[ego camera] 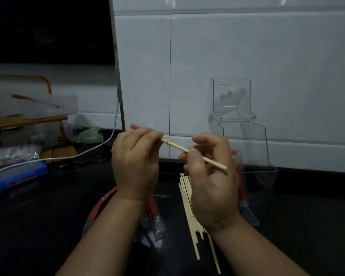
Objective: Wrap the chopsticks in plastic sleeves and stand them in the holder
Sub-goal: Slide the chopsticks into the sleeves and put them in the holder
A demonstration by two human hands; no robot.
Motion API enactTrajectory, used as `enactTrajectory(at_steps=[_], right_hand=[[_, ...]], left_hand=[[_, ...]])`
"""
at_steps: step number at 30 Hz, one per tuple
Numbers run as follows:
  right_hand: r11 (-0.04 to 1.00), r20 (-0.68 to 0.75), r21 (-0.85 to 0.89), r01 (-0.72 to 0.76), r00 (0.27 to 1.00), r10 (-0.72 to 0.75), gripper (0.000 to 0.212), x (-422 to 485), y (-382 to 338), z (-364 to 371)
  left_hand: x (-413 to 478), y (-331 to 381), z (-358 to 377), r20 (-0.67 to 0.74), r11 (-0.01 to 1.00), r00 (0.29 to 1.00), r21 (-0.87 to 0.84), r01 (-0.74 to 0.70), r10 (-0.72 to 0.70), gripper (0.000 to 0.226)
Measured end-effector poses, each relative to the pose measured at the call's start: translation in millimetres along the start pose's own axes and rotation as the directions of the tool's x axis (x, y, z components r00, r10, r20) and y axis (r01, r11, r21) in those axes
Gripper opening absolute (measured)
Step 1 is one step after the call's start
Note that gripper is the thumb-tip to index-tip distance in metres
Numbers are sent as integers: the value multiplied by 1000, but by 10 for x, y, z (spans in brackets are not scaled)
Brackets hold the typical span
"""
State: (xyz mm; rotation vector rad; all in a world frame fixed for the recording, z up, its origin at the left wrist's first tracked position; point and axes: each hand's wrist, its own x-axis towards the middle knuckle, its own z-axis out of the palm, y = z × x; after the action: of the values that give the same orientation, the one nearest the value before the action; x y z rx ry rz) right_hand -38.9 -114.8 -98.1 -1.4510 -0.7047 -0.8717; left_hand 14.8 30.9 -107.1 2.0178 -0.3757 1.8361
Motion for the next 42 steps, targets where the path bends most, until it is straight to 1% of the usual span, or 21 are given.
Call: enactTrajectory(at_steps=[1,3,4,7,9,11,14,16,20,22,25,29,32,37,40,42], right_hand=[[1000,-13,22,19,1000,-19,11,-8,-13,-1],[996,-24,-24,86,996,-87,11,-9,-20,-10],[994,-23,-53,94,995,-96,12,-9,-11,-1],[987,-17,-137,83,996,-86,14,-3,38,13],[979,-9,-188,84,996,-87,15,-1,61,14],[983,-4,-164,80,997,-82,18,-4,59,12],[998,27,-44,43,999,-42,27,-21,41,14],[1000,32,-15,3,999,-2,26,-27,36,18],[996,7,-55,-73,997,74,12,-8,28,29],[989,-8,-79,-125,992,125,17,5,34,24],[977,-27,-115,-182,983,180,20,17,43,20],[975,-19,-112,-190,982,189,18,12,55,12],[972,-2,-120,-202,979,204,16,12,46,12],[962,-26,-113,-249,968,248,13,24,93,16],[959,-38,-73,-273,962,271,15,31,105,13],[959,-45,-65,-277,960,275,17,25,120,5]], left_hand=[[-7,-18,0,17,1000,1000,7,22,-22,20],[-20,-28,19,45,999,998,9,46,-46,20],[-24,-34,21,56,999,997,9,48,-48,20],[-28,-24,26,66,999,997,-23,37,-35,19],[-35,-11,25,52,999,999,-51,15,-13,24],[-39,3,25,41,998,999,-63,-1,4,26],[-38,1,30,52,998,999,-60,6,-3,22],[-38,3,29,48,998,999,-67,14,-11,22],[-46,18,30,10,995,1000,-92,-26,27,27],[-48,32,34,11,993,998,-103,-54,55,30],[-44,41,40,14,990,996,-112,-87,89,25],[-35,25,35,9,990,996,-104,-90,91,24],[-43,35,31,-5,985,993,-133,-114,114,20],[-44,69,42,-9,973,987,-165,-159,159,17],[-31,81,35,-20,976,989,-161,-150,149,13],[-22,86,12,-37,978,993,-175,-113,109,12]])
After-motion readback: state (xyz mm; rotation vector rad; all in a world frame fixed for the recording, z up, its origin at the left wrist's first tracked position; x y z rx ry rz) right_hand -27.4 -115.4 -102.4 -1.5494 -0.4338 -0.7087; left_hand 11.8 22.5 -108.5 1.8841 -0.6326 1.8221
